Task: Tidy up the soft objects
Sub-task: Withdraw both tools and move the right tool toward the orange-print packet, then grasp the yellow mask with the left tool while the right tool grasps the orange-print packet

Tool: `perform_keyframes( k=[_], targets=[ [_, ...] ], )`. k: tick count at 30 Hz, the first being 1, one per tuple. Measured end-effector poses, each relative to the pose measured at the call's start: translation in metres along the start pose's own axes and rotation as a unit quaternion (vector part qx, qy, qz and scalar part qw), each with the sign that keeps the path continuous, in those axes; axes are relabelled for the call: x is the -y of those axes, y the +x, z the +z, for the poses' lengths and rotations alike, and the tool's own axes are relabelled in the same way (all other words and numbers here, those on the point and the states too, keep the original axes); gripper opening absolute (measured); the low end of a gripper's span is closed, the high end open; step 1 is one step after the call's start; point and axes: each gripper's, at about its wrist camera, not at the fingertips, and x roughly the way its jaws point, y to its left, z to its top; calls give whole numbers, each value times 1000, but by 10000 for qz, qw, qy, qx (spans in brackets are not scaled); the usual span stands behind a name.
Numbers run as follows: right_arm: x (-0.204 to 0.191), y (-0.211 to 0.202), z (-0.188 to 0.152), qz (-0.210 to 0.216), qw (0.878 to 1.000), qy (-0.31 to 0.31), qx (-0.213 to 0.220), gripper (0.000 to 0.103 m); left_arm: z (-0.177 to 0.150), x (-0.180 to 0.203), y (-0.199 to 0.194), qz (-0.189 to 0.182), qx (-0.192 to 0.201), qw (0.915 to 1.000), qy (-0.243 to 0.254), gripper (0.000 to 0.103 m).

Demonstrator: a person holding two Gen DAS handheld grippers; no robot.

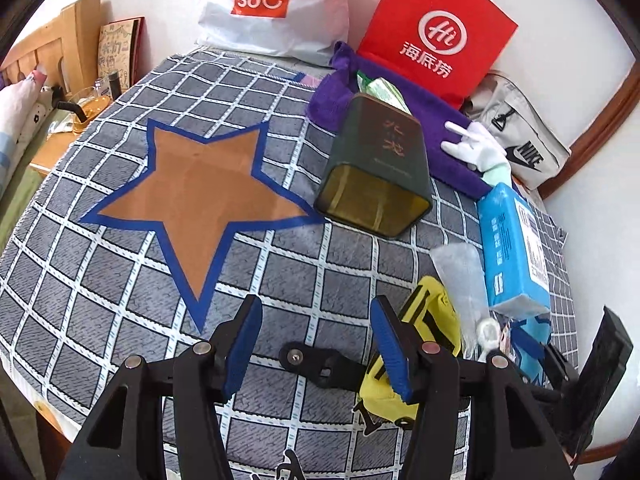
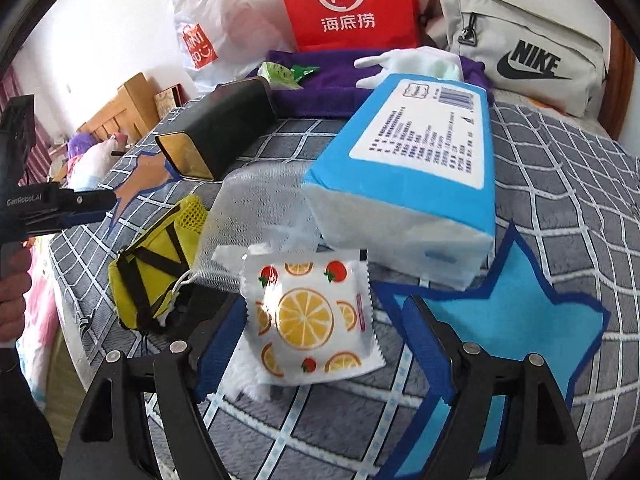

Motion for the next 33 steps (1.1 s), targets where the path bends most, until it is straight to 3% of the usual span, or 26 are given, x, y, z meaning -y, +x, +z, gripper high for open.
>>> perform_keyframes(
  k=[1, 3, 9, 19, 22, 26, 28, 33],
  targets=[
    [1, 0, 0, 3, 10000, -1, 0, 76, 0, 2, 0, 2, -9, 10000, 38, 54],
    [0, -2, 1, 85, 10000, -17, 10, 57, -1, 5, 1, -3, -18, 9999, 114, 54],
    [4, -19, -1, 378, 9990, 196, 127, 55, -6, 10, 1, -166, -45, 9997, 182, 54],
    [5, -50, -13, 249, 9981, 404, 385, 55, -17, 32, 20, -506, -361, 9967, 515, 54],
    [8, -50, -22, 93, 9982, 494, 329, 55, -24, 46, 32, -439, -523, 9938, 880, 54],
    [17, -47, -32, -11, 9973, 702, 226, 55, -32, 58, 37, -232, -334, 9916, 1227, 54],
    [20, -45, -35, -64, 9968, 780, 160, 55, -34, 61, 38, -160, -274, 9908, 1314, 50],
    [23, -40, -40, -197, 9950, 979, 64, 55, -29, 54, 34, -147, -345, 9907, 1310, 22]
  ],
)
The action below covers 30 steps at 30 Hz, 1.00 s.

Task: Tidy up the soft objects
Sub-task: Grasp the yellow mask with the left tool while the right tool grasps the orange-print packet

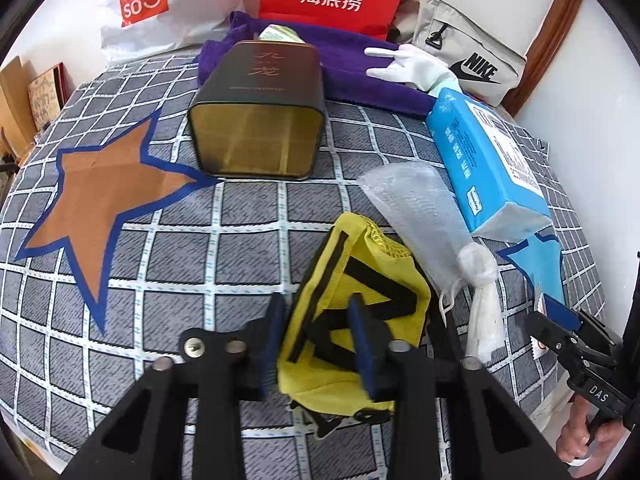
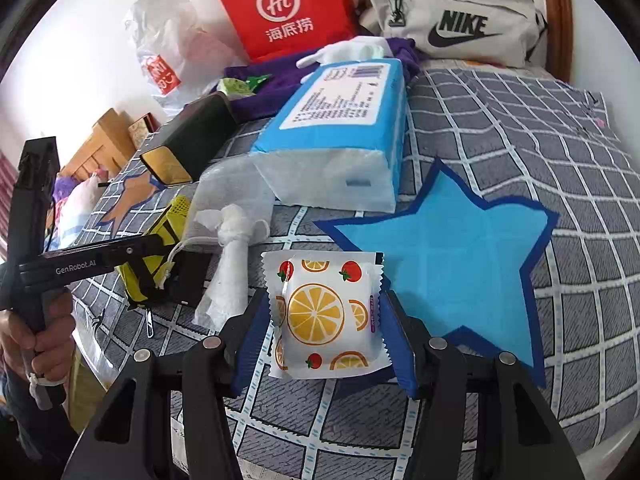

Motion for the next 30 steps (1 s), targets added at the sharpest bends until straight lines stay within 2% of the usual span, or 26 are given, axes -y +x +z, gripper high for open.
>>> perform_keyframes(
  k=[4, 15, 30],
  targets=[
    [0, -3, -3, 29, 9999, 152, 14, 55, 3, -18, -9, -268, 11, 9991, -334, 16],
    [-4, -22, 3, -143, 9997, 187, 118, 54, 4, -34, -39, -280, 292, 9976, -560, 13],
    [-20, -51, 24, -127, 9993, -38, 343, 51, 18, -32, -72, -416, 606, 9953, -638, 12]
  ],
)
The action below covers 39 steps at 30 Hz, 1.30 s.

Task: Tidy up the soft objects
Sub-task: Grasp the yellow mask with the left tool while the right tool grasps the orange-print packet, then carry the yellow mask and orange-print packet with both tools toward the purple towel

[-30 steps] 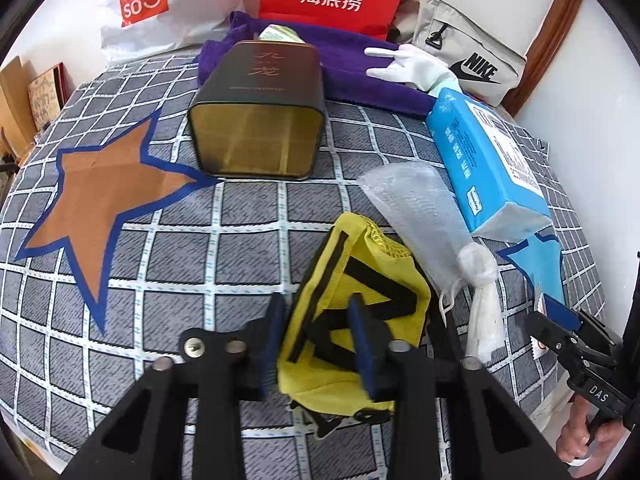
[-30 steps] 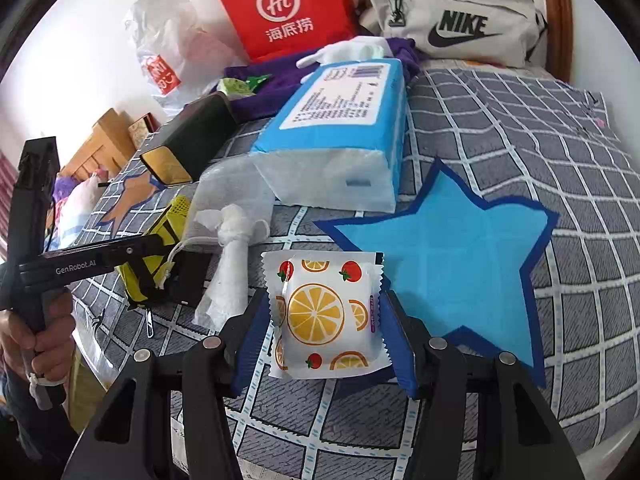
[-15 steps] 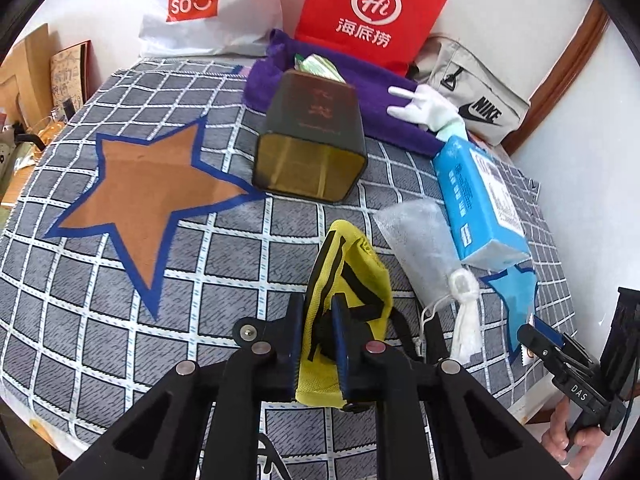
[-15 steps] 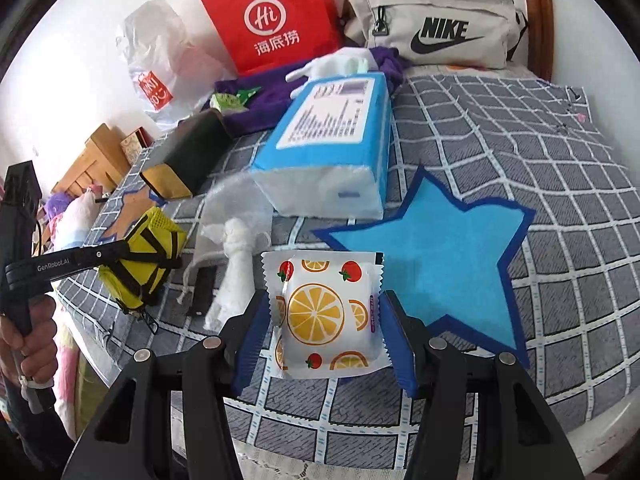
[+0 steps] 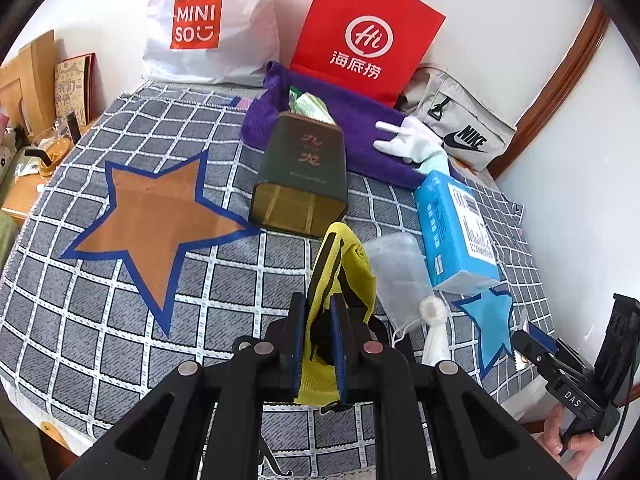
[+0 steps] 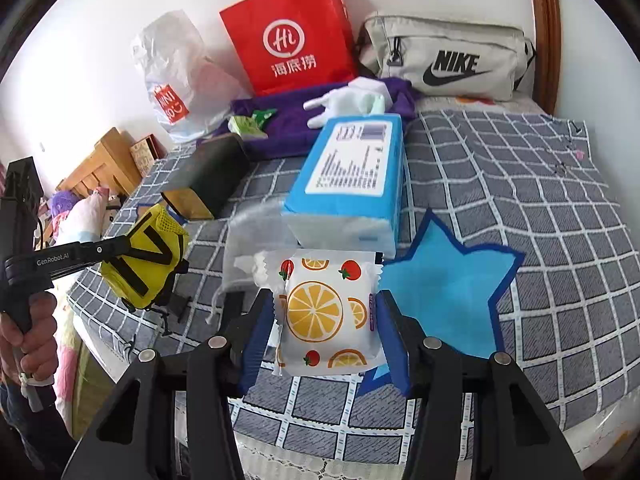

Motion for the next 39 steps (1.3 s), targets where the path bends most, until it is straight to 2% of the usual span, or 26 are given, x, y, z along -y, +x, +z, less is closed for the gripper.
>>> perform_keyframes(
  k=[10, 20, 30, 39],
  targets=[
    [-6, -17, 22, 24, 9996, -171, 205, 51, 18, 9, -14, -22, 214, 9998, 8, 12],
    [-11, -21, 60, 4, 9986, -344, 403, 51, 56, 19, -21, 3, 467, 9989, -1, 12],
    [-17, -10, 109, -26, 9968, -488, 633, 51, 106, 19, -9, 32, 604, 9982, -19, 12],
    [-12, 17, 153, -38, 9967, -385, 712, 51, 149, 14, 11, -35, 650, 9978, -136, 12]
  ],
)
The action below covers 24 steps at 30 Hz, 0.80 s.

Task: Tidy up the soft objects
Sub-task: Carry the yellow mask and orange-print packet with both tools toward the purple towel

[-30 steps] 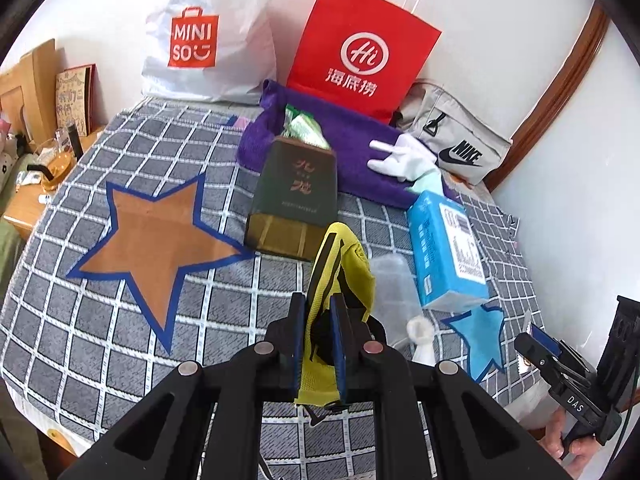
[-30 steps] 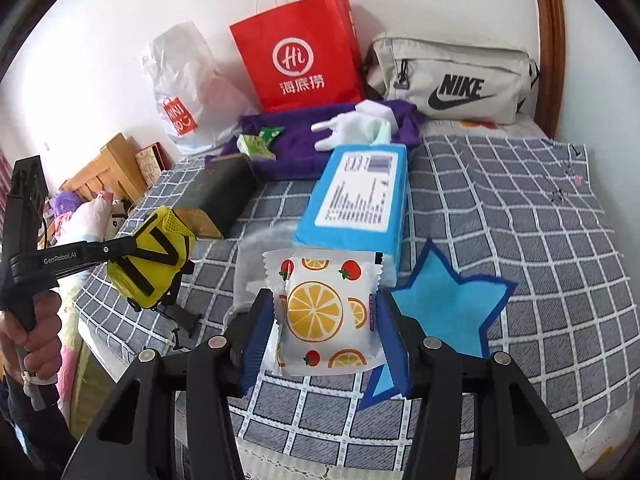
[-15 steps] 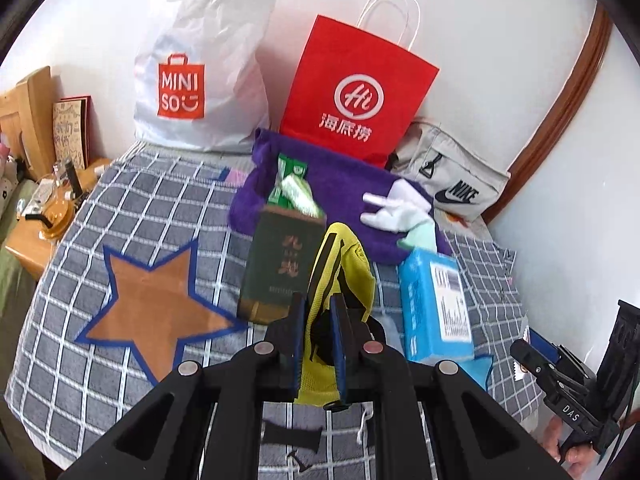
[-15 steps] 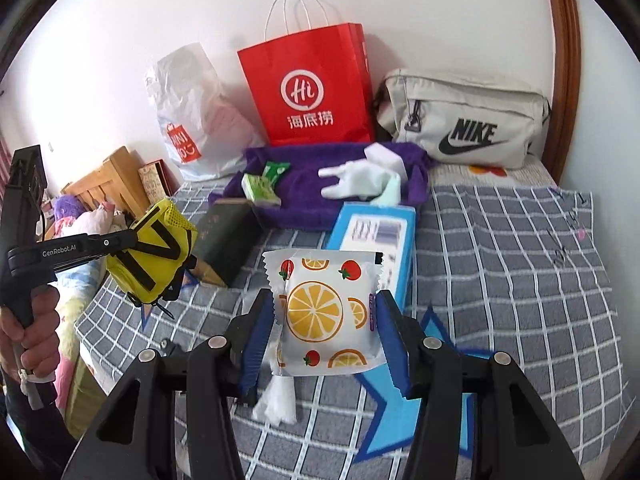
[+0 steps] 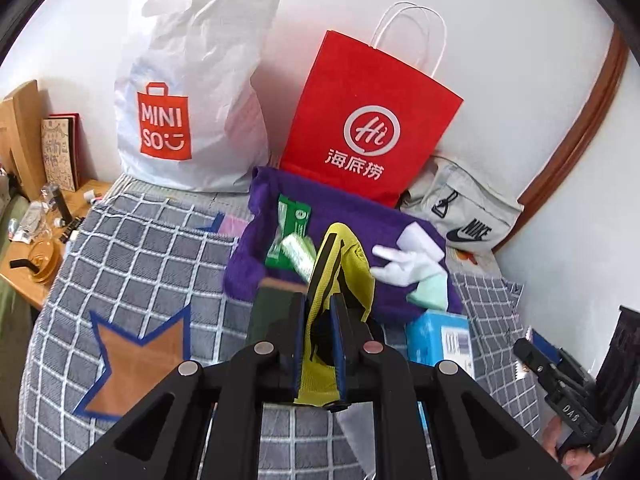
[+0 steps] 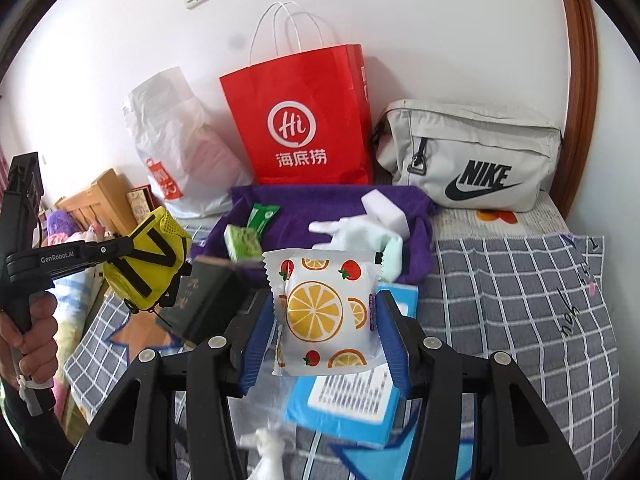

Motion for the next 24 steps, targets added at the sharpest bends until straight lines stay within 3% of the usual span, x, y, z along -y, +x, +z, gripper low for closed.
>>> perform_keyframes(
  k=[15, 24],
  targets=[
    [8, 72, 46, 38, 9998, -11, -193, 51, 61, 2, 55, -10, 63, 9999, -92, 12],
    [18, 128, 60, 103, 9982, 8, -597, 51, 90, 0, 96, -73, 27, 9998, -196, 12]
  ],
)
